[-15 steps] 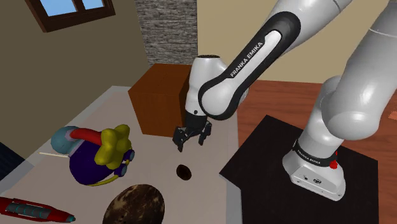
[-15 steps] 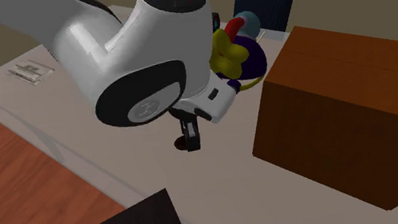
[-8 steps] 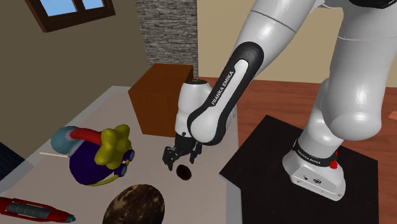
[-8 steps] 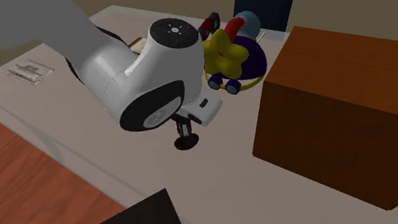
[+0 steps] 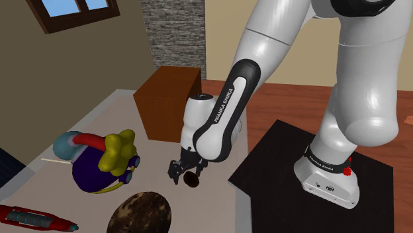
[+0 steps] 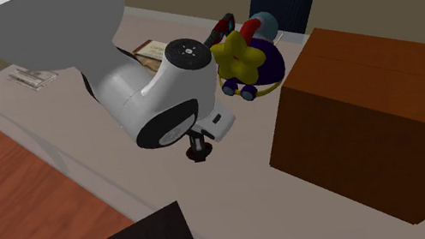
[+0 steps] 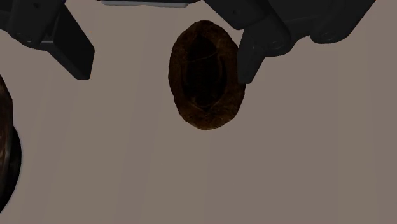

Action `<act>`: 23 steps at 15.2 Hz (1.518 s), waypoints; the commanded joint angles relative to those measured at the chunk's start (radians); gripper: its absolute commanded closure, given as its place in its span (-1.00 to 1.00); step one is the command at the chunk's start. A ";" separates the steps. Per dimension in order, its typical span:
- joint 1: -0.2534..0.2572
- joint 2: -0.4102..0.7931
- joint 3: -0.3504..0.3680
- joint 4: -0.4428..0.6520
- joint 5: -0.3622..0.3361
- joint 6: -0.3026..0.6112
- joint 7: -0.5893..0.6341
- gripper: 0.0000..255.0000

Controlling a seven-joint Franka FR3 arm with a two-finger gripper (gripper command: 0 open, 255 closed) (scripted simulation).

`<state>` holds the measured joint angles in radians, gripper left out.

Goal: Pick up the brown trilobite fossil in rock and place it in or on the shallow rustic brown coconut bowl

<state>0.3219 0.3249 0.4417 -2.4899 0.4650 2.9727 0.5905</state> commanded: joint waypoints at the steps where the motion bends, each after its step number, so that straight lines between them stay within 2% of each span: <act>1: 0.002 0.004 -0.001 0.002 -0.001 0.003 0.001 -1.00; 6: 0.001 0.003 -0.001 0.001 -0.001 0.002 0.001 -1.00; 7: 0.001 0.003 -0.001 0.001 -0.001 0.002 0.001 1.00; 16: 0.001 0.004 -0.001 0.002 -0.001 0.002 0.000 1.00; 17: 0.001 0.004 -0.001 0.002 -0.001 0.002 0.000 -1.00; 18: 0.108 -0.007 -0.142 0.082 -0.153 -0.166 0.064 -1.00; 19: 0.182 0.009 -0.233 0.181 -0.263 -0.327 0.089 -1.00; 20: 0.190 0.027 -0.245 0.240 -0.324 -0.409 0.102 -1.00; 23: 0.189 0.063 -0.241 0.241 -0.333 -0.374 0.107 -1.00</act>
<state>0.5040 0.3769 0.2072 -2.2566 0.1468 2.6052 0.6927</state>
